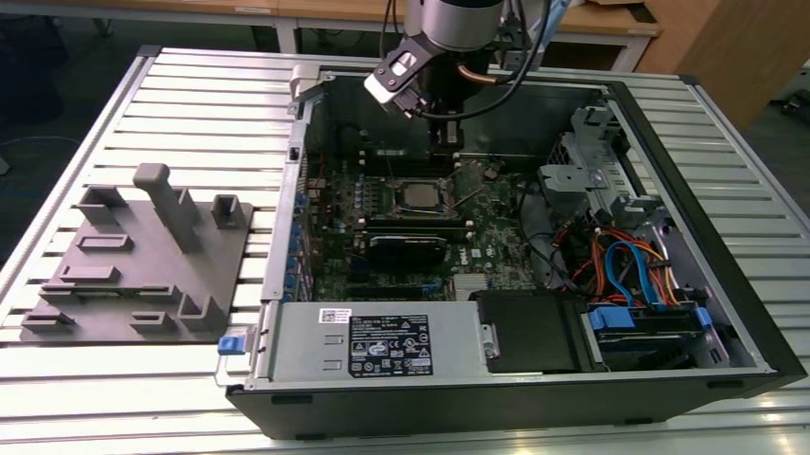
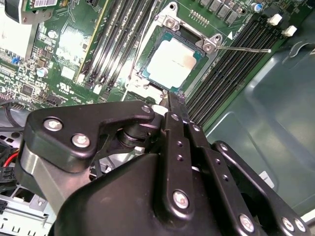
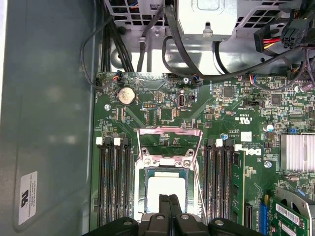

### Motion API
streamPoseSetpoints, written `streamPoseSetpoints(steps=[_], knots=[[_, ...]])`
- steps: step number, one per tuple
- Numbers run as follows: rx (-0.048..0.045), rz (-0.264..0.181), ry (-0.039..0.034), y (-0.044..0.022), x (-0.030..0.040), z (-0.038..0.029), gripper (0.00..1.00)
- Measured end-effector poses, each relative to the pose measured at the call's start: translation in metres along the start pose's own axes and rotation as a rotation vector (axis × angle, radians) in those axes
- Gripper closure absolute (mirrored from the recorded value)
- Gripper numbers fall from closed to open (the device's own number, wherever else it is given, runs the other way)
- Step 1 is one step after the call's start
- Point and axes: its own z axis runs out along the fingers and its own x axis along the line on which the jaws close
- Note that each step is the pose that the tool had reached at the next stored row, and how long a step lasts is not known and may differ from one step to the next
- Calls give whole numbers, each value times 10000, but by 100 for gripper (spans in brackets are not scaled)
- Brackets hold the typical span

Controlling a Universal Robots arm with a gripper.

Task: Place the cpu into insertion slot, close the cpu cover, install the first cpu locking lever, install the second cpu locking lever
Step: 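Close the cpu cover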

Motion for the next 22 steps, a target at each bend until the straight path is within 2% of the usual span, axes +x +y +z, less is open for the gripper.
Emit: streamPoseSetpoints(steps=[22], knots=[[0,0,0,44,0,1,90]])
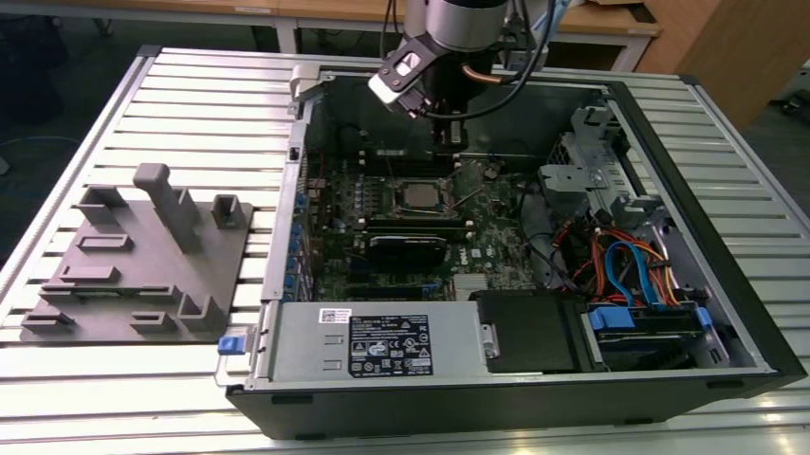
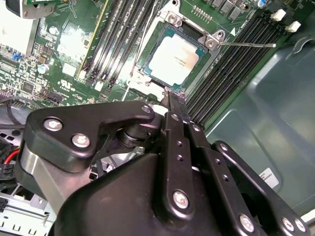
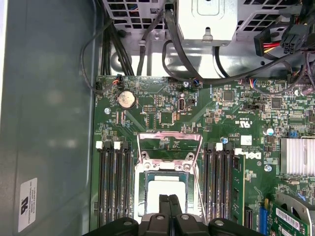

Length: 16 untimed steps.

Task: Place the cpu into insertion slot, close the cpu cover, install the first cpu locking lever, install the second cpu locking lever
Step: 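Close the cpu cover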

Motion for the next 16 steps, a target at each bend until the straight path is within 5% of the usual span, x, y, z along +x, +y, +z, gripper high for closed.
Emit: streamPoseSetpoints(steps=[16], knots=[[0,0,0,40,0,1,90]])
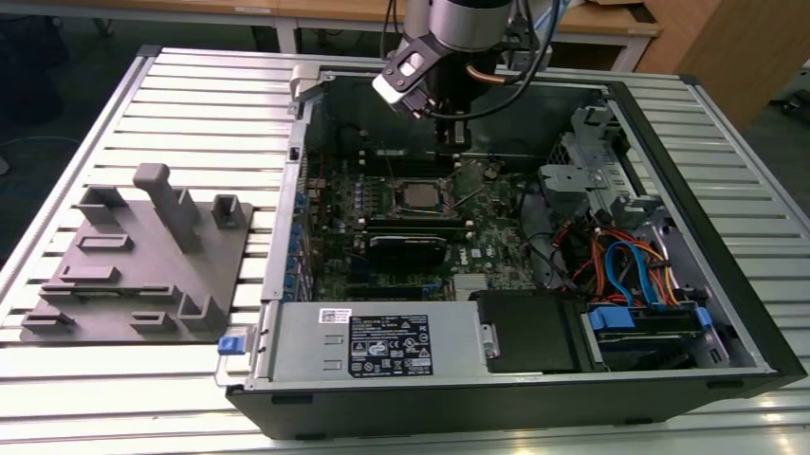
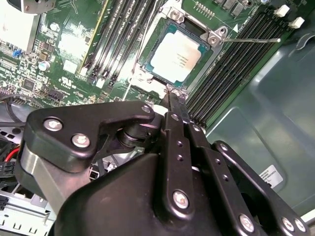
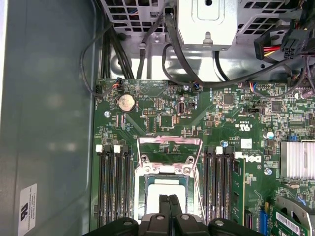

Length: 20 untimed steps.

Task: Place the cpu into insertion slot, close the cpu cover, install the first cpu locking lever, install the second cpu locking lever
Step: 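Close the cpu cover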

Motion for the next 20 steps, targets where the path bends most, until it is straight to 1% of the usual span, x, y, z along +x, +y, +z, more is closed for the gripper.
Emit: streamPoseSetpoints(steps=[10,20], knots=[[0,0,0,33,0,1,90],[0,0,1,86,-1,3,90]])
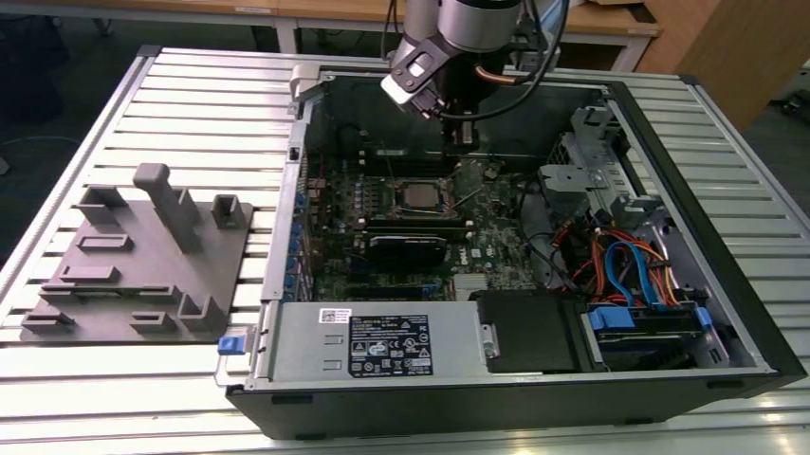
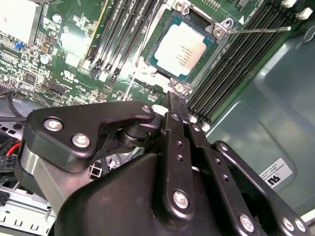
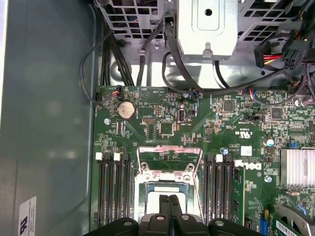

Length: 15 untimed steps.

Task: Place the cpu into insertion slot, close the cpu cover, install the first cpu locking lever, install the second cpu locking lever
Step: 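Close the cpu cover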

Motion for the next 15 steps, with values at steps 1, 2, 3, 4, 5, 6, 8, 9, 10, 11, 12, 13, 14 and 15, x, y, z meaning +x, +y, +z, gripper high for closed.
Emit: streamPoseSetpoints(steps=[1,2,3,4,5,6,8,9,10,11,12,13,14,15], knots=[[0,0,0,6,0,0,90],[0,0,-1,10,0,0,90],[-1,0,-1,18,0,0,90],[1,1,0,34,0,1,90],[0,0,0,40,0,1,90],[0,0,0,44,0,1,90],[1,2,-1,46,0,1,90],[0,0,-1,48,0,1,90],[0,0,0,49,0,1,90],[0,1,-2,50,0,1,90],[1,0,-7,50,0,1,90],[0,0,-8,50,0,1,90],[0,0,-7,50,0,1,90],[0,0,-7,50,0,1,90]])
